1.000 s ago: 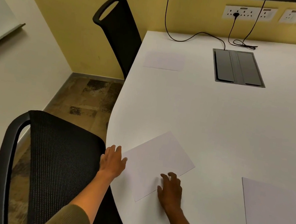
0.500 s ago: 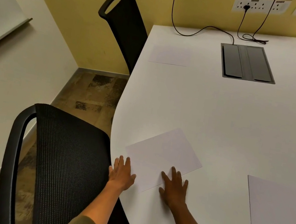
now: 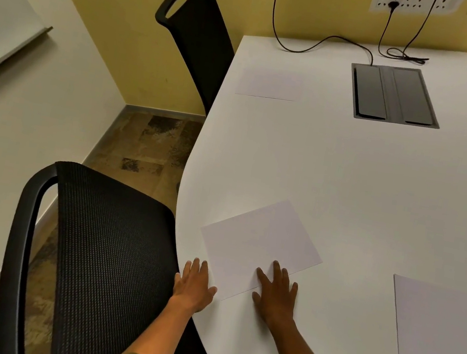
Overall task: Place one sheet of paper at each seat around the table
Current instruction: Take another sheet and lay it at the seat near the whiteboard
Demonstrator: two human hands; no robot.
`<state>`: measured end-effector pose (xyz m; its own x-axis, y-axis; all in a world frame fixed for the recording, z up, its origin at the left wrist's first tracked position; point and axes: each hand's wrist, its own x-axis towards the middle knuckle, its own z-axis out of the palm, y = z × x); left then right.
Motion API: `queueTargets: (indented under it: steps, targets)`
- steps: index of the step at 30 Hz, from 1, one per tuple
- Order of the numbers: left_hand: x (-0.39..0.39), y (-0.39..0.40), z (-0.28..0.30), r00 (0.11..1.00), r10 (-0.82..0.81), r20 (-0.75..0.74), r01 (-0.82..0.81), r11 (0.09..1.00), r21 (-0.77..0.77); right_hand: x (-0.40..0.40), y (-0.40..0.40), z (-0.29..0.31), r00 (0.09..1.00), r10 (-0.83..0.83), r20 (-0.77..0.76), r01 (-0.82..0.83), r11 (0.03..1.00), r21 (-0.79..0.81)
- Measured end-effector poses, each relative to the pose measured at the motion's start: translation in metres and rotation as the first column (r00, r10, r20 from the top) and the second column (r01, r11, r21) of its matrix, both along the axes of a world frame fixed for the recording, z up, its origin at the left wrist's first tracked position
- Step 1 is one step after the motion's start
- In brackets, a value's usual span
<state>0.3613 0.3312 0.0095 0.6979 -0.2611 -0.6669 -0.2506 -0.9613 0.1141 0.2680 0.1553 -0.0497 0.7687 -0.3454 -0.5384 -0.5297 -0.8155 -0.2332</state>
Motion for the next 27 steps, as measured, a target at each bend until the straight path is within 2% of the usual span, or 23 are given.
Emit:
queueTargets:
  steps: [8, 18, 27]
  targets:
    - [-0.023, -0.005, -0.011, 0.995, -0.087, -0.047, 0.088, 0.996, 0.007, 0.0, -0.001, 0.006, 1.0, -0.009, 0.029, 0.009, 1.0, 0.013]
    - [-0.024, -0.008, -0.004, 0.997, -0.061, 0.046, 0.064, 0.996, -0.055, -0.017, -0.009, 0.021, 0.981, -0.043, 0.19, 0.046, 0.999, -0.009]
    - [-0.07, -0.027, 0.004, 0.987, -0.11, 0.114, 0.124, 0.984, -0.13, -0.058, -0.037, 0.033, 0.969, -0.108, 0.222, 0.119, 0.992, -0.035]
